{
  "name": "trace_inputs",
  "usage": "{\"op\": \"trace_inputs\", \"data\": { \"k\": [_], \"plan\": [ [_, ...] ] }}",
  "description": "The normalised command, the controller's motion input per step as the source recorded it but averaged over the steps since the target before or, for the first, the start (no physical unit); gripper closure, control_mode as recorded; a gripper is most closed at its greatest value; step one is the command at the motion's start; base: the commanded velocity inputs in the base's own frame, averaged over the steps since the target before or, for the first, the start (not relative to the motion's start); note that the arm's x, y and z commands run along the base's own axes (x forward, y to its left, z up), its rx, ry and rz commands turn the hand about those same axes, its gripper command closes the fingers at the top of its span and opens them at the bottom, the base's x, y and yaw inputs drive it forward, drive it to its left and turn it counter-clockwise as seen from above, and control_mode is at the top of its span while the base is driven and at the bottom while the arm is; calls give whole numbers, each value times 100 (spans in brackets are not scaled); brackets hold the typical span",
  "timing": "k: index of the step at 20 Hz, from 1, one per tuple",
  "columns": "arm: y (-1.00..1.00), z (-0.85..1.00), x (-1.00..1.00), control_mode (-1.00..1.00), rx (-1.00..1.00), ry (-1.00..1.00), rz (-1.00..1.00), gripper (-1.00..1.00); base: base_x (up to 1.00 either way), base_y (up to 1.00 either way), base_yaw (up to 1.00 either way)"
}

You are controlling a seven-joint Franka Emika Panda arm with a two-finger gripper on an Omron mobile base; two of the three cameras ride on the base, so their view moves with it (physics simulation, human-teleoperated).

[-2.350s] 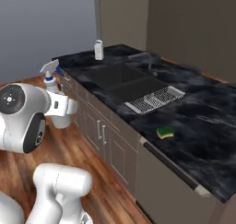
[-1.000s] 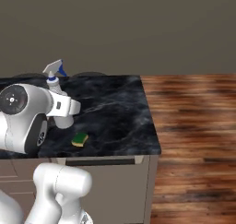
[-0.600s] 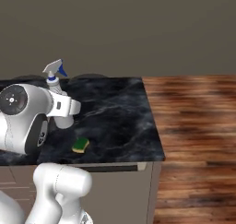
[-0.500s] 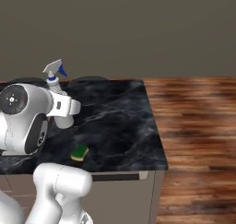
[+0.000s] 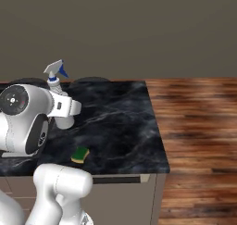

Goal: Open the cabinet. Pick the spray and place it next to the sink. Then close the cabinet.

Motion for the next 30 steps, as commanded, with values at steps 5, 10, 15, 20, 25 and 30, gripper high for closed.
{"op": "trace_inputs", "data": {
  "k": [5,10,15,20,25,30],
  "plan": [
    [0,0,0,100,0,0,0,100,0,0,0],
    [0,0,0,100,0,0,0,100,0,0,0],
    [0,0,0,-100,0,0,0,100,0,0,0],
    [55,0,59,-100,0,7,0,100,0,0,0],
    [91,-24,100,-100,0,24,8,100,0,0,0],
    [81,-49,100,-100,-2,33,18,100,0,0,0]
  ]
}}
